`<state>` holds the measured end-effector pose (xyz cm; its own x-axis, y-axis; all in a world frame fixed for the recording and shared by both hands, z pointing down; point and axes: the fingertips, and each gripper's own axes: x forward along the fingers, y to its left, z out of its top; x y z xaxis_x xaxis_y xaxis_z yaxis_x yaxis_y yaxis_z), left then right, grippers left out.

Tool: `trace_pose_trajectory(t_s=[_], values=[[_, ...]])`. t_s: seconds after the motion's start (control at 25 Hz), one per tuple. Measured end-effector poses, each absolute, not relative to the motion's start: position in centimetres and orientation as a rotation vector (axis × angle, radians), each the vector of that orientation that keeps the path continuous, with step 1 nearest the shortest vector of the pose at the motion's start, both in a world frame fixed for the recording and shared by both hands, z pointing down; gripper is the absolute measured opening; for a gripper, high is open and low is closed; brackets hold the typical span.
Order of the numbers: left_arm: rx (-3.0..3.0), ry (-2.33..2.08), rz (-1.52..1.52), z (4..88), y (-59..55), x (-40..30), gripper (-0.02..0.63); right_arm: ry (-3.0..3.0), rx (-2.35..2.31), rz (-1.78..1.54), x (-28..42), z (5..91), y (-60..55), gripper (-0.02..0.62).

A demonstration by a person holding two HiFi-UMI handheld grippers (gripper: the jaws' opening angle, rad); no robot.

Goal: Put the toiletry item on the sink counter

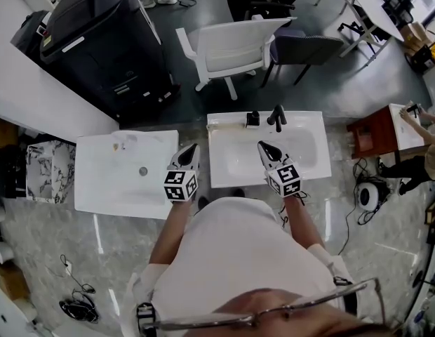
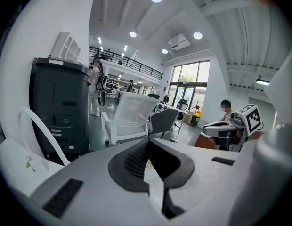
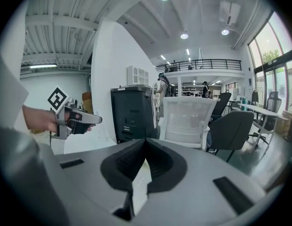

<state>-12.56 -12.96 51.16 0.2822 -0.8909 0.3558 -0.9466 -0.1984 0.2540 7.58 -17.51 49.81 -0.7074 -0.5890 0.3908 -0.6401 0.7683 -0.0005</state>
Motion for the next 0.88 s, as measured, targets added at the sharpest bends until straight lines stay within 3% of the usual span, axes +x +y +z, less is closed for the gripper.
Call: trace_pose_trajectory(t_s=[0.88], values=[[2.191,-1.618,0.163,50.51,-13.15,-11.84,0.005,-2.617,0.963,0.183,7.44,49.15,-16.83,0.006]])
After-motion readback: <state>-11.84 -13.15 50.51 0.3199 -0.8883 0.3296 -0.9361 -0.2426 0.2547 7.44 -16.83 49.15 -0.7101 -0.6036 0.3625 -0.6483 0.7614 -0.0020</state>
